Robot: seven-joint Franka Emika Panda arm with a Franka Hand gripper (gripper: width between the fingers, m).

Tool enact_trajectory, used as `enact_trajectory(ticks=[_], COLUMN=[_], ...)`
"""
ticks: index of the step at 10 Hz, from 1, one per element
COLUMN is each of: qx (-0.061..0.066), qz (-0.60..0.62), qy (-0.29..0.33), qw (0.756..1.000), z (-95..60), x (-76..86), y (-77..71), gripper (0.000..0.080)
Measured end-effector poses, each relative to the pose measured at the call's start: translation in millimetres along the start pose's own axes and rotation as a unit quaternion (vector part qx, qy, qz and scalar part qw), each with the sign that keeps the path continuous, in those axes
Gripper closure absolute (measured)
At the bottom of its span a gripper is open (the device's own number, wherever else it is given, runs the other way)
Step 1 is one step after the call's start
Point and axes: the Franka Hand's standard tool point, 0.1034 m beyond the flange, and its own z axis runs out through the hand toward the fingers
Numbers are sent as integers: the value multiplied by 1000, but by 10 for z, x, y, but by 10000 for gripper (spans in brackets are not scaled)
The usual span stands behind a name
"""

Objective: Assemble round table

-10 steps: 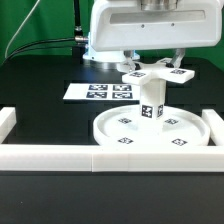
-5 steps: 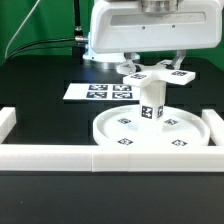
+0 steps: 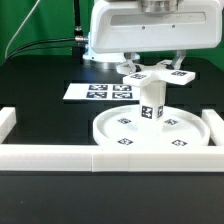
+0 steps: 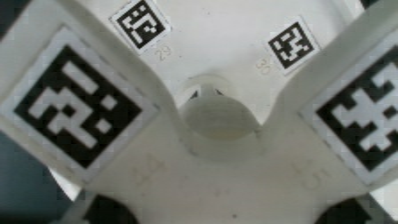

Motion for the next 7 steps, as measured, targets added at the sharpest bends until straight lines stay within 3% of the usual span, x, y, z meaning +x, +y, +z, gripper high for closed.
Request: enact_trajectory(ticks=[4, 7], qx=[4, 18], qz=[133, 330], qy=[11, 26], qw=[991, 943], z=[1, 8], x=[21, 38], y=[15, -4], gripper=[351, 351])
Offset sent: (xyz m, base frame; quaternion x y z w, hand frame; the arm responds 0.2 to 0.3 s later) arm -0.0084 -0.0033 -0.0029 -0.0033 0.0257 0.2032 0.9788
